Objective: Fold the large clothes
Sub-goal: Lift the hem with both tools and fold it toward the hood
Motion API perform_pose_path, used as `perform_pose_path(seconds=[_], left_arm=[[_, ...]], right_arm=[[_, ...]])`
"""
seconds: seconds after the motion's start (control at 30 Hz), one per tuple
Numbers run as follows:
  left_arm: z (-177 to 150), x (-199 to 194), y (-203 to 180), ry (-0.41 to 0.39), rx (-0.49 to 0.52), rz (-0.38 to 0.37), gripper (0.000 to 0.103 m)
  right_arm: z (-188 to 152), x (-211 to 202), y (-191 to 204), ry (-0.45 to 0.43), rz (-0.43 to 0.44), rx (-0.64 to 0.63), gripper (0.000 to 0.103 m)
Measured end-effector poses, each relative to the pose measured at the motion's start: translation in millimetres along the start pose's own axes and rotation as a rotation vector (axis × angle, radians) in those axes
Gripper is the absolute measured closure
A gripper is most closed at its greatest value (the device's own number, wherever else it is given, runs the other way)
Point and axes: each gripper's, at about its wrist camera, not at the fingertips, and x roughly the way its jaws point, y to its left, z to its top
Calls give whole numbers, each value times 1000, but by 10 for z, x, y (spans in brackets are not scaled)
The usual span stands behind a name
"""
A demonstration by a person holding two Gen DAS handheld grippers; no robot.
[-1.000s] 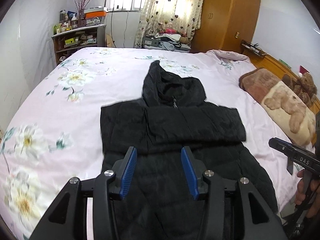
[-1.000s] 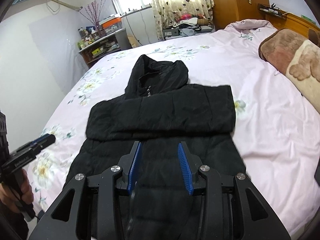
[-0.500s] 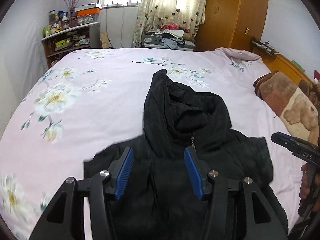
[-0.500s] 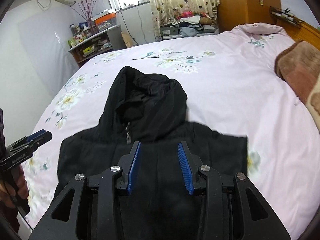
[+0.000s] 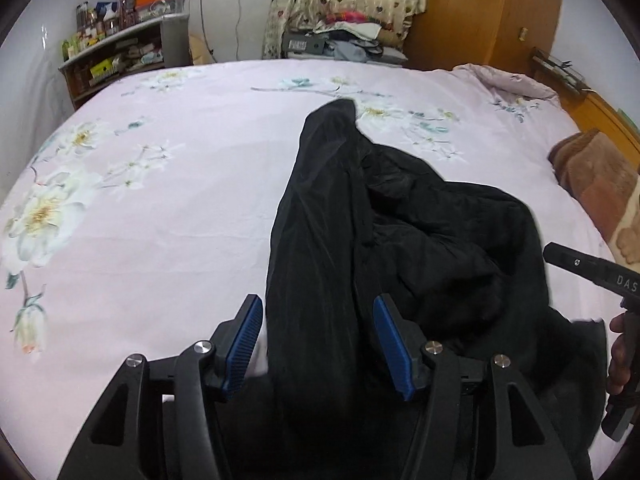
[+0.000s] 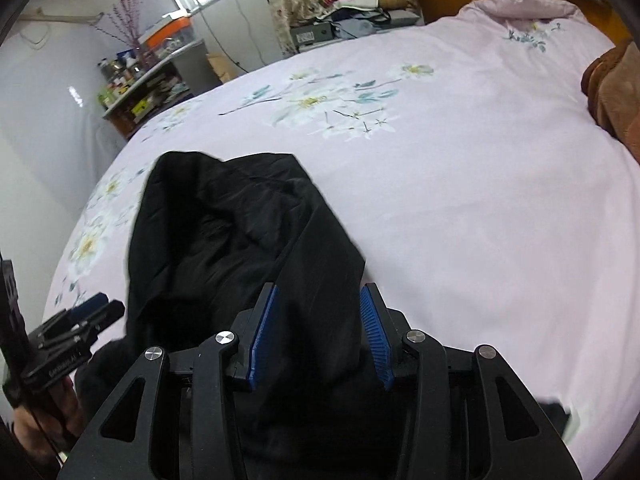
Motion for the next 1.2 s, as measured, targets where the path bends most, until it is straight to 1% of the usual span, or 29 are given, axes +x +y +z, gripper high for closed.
perform_pose_path(seconds=[0.07, 0.1, 0.13, 0.17, 0.2, 0.23, 0.27, 0.3, 0.33, 0.37, 0.43, 0.5, 0.6, 0.67, 0.73, 0.83, 0.9, 0.97, 1.07, 1.2], left_arm=[[35, 117, 5, 7, -24, -15, 44], [54, 164, 7, 10, -33, -25, 51], [73, 219, 3, 13, -43, -39, 55], [90, 264, -4, 21, -46, -39, 66], [102, 296, -8, 28, -45, -38, 81], [108, 309, -16, 32, -44, -43, 86], [103, 302, -32, 30, -39, -45, 92], [89, 252, -54, 11, -26, -47, 96], [81, 184, -69, -11, -12, -46, 96], [64, 113, -77, -28, -4, -39, 97], [25, -75, -49, -64, -4, -51, 98], [-33, -315, -28, -105, 2, -62, 98], [-154, -704, 0, -154, 9, -87, 98], [-269, -968, 20, -183, 5, -102, 98], [-376, -1202, 57, -201, -17, -139, 98], [-594, -1447, 105, -212, -37, -157, 98], [-763, -1596, 117, -219, -38, -153, 98], [-938, -1730, 146, -219, -42, -163, 98], [-1181, -1867, 150, -206, -35, -167, 98], [-1512, -1961, 193, -166, -30, -143, 97]], right_arm=[[98, 131, -31, 5, 5, 20, 60], [135, 167, -32, 4, 13, 28, 60], [180, 215, -32, 4, 21, 36, 60], [216, 263, -27, 10, 20, 40, 60], [239, 310, -17, 20, 18, 41, 60], [257, 353, 1, 31, 8, 36, 61], [262, 375, 12, 38, -1, 32, 78], [256, 386, 31, 52, -15, 27, 91], [242, 363, 58, 53, -19, 24, 94], [218, 273, 88, 30, -12, 13, 95], [208, 98, 117, -7, 10, 6, 96], [151, -212, 148, -62, 44, 1, 96], [20, -600, 211, -113, 82, -13, 96], [-123, -908, 253, -143, 104, -22, 96], [-288, -1158, 262, -167, 119, -21, 96], [-578, -1437, 242, -181, 138, -5, 96], [-842, -1578, 198, -176, 146, 15, 96], [-1030, -1611, 174, -159, 148, 29, 96], [-1396, -1612, 103, -107, 148, 64, 97], [-1757, -1566, 20, -43, 139, 87, 99]])
